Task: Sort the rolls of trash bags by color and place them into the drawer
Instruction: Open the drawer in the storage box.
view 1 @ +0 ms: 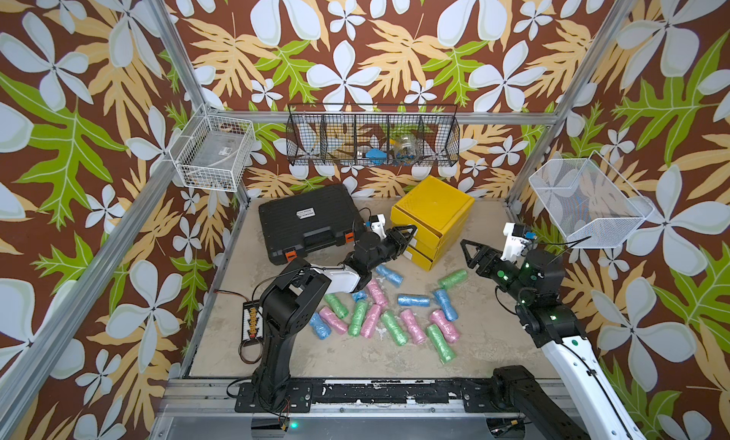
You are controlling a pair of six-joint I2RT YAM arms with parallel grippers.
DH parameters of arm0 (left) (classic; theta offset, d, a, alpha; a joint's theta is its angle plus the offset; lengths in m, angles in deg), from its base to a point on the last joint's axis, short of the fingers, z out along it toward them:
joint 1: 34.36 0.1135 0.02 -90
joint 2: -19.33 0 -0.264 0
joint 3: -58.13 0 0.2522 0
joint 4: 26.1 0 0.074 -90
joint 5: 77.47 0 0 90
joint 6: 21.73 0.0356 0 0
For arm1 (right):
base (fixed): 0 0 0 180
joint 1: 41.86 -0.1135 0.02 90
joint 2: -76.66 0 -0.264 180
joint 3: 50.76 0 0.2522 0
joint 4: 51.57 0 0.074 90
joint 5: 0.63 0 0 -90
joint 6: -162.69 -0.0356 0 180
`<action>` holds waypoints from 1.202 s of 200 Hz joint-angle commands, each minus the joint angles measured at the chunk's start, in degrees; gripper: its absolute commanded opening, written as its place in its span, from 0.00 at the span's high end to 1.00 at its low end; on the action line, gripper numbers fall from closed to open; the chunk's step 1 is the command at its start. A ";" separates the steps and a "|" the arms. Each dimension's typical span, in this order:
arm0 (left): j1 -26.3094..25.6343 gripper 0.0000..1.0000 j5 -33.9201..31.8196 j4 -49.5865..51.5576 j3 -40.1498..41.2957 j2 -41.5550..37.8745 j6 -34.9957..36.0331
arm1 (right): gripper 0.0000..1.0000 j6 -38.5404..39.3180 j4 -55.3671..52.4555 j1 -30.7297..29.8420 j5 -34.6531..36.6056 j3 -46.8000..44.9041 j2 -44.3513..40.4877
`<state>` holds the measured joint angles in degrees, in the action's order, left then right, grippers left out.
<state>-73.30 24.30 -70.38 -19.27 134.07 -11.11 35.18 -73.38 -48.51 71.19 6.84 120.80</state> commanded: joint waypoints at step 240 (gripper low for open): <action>0.27 0.61 -2.93 -7.17 27.95 -20.87 0.63 | 0.52 -1.13 11.85 0.08 -1.07 4.33 12.66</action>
<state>-73.15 21.59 -75.69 7.97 113.44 -11.06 33.76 -62.06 -48.47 69.71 11.30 133.85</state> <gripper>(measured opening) 0.383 0.463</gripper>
